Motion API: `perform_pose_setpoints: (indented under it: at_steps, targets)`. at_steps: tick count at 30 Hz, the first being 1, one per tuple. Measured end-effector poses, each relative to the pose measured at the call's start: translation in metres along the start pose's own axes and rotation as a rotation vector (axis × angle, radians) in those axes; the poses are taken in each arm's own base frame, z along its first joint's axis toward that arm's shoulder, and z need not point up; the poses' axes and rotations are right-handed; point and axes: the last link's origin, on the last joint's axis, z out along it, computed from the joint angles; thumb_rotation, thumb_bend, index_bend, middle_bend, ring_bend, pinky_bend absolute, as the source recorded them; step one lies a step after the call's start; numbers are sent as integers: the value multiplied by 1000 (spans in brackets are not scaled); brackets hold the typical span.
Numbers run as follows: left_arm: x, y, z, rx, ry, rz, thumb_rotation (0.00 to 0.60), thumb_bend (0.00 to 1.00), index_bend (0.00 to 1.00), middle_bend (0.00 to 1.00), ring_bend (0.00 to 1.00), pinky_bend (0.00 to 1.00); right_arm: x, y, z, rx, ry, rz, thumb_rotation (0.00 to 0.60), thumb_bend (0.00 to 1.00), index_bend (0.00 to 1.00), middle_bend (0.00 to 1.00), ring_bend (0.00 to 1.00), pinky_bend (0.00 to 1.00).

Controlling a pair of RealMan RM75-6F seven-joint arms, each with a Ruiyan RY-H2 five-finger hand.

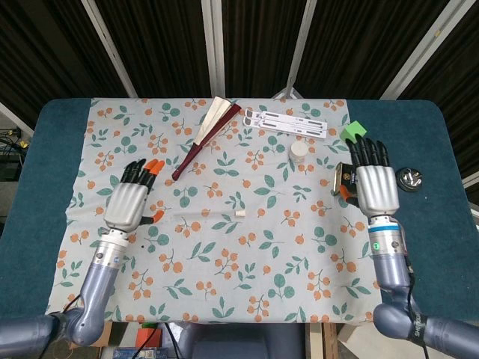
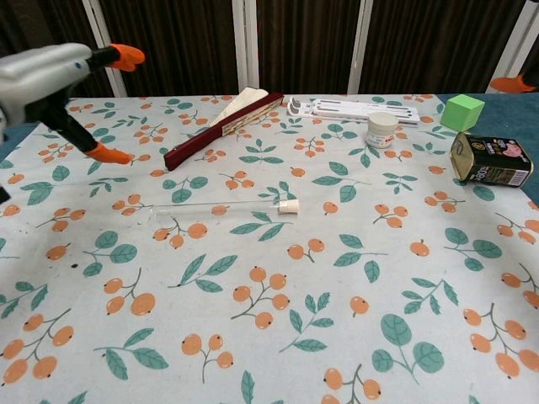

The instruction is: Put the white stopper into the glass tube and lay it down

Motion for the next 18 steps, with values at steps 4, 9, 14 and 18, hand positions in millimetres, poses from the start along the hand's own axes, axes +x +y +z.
perform_pose_setpoints:
  at_steps: [4, 9, 14, 18]
  targets:
    - [15, -26, -30, -5, 33, 31, 600, 122, 31, 27, 0, 0, 3, 35, -29, -88, -65, 90, 600, 314, 0, 0, 0, 0]
    - [24, -53, -76, 2, 48, 34, 600, 121, 31, 26, 0, 0, 7, 68, -71, -139, -109, 101, 600, 313, 0, 0, 0, 0]
    - [26, -75, -127, 19, 49, 23, 600, 121, 31, 25, 0, 0, 7, 92, -121, -165, -119, 91, 600, 313, 0, 0, 0, 0]
    - [30, -86, -155, 15, 58, 29, 600, 121, 24, 25, 0, 0, 9, 112, -149, -172, -90, 54, 600, 314, 0, 0, 0, 0]
